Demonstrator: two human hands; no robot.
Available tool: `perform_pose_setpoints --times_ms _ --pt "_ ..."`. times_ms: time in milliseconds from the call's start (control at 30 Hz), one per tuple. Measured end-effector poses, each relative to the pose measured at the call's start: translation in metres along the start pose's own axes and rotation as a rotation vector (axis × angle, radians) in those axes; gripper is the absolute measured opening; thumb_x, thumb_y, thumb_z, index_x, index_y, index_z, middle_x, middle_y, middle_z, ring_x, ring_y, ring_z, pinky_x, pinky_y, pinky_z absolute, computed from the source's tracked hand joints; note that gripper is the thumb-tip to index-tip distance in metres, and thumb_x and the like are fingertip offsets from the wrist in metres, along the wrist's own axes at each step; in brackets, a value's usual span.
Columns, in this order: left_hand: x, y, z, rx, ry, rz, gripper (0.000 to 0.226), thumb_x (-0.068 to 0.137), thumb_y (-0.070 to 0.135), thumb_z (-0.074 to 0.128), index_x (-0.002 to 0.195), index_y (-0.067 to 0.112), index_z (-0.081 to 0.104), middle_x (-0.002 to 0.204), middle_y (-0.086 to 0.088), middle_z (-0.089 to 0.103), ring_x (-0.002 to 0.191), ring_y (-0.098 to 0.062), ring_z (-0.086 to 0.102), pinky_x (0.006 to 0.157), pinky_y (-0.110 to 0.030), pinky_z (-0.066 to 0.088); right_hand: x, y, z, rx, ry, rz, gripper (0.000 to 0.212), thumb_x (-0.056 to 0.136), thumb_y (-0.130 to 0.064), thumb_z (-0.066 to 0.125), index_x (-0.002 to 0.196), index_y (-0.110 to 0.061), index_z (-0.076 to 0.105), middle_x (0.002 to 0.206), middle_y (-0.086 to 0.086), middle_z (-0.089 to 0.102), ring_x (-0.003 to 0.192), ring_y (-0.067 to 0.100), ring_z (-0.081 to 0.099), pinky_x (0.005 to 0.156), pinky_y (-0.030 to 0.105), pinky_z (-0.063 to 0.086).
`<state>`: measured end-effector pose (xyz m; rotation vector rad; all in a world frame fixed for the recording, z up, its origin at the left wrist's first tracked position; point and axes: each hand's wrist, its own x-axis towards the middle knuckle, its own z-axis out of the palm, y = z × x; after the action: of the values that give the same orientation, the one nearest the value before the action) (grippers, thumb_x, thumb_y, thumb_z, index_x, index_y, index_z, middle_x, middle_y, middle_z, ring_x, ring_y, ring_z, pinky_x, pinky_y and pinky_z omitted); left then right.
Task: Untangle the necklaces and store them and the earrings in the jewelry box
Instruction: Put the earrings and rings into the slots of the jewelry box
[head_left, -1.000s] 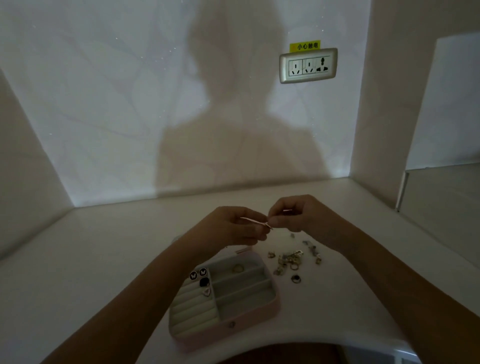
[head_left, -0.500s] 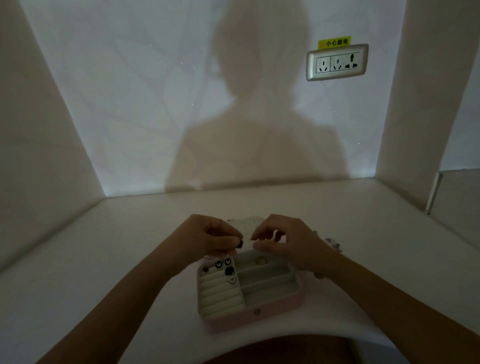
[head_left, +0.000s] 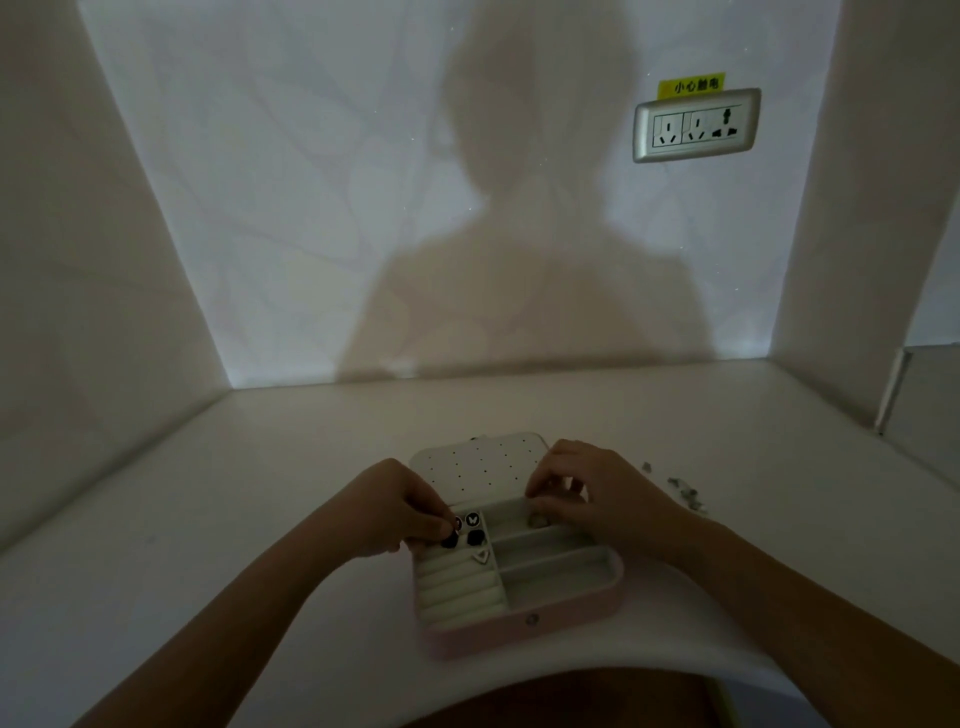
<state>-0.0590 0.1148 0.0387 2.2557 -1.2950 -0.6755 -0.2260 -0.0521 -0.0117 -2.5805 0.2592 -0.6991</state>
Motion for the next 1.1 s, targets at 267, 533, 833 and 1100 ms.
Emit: perform_pose_setpoints --times_ms 267,533,833,1100 --pt "0.007 0.000 0.002 0.063 0.020 -0.023 0.004 0.076 0.020 0.076 0.075 0.019 0.072 0.074 -0.001 0.069 0.051 -0.003 0.053 0.044 -0.011 0.039 0.000 0.001 0.001 -0.036 -0.008 -0.006 0.012 0.086 -0.028 0.066 0.093 -0.020 0.069 0.090 -0.012 0.053 0.081 -0.003 0.047 0.069 0.007 0.034" --pt "0.008 0.001 0.003 0.057 0.060 -0.034 0.011 0.073 0.019 0.078 0.068 0.016 0.068 0.057 0.002 0.062 0.036 0.002 0.047 0.040 -0.010 0.035 -0.001 0.002 0.001 -0.035 -0.002 -0.019 0.011 0.085 -0.027 0.067 0.092 -0.019 0.069 0.089 -0.013 0.053 0.081 -0.005 0.047 0.071 0.009 0.035" --pt "0.011 0.003 0.004 0.028 0.063 -0.094 0.017 0.070 0.018 0.080 0.067 0.017 0.064 0.063 0.000 0.061 0.053 -0.009 0.051 0.041 -0.015 0.038 -0.001 0.003 0.002 -0.017 -0.001 -0.007 0.010 0.085 -0.028 0.067 0.092 -0.021 0.069 0.089 -0.013 0.055 0.081 0.000 0.050 0.068 0.011 0.037" --pt "0.009 0.004 0.006 -0.038 0.062 -0.102 0.015 0.072 0.010 0.079 0.072 0.009 0.064 0.056 -0.001 0.064 0.039 -0.002 0.057 0.042 -0.013 0.044 0.000 0.004 0.003 -0.006 0.005 -0.010 0.010 0.084 -0.026 0.069 0.091 -0.019 0.070 0.089 -0.011 0.056 0.080 0.002 0.052 0.069 0.013 0.041"
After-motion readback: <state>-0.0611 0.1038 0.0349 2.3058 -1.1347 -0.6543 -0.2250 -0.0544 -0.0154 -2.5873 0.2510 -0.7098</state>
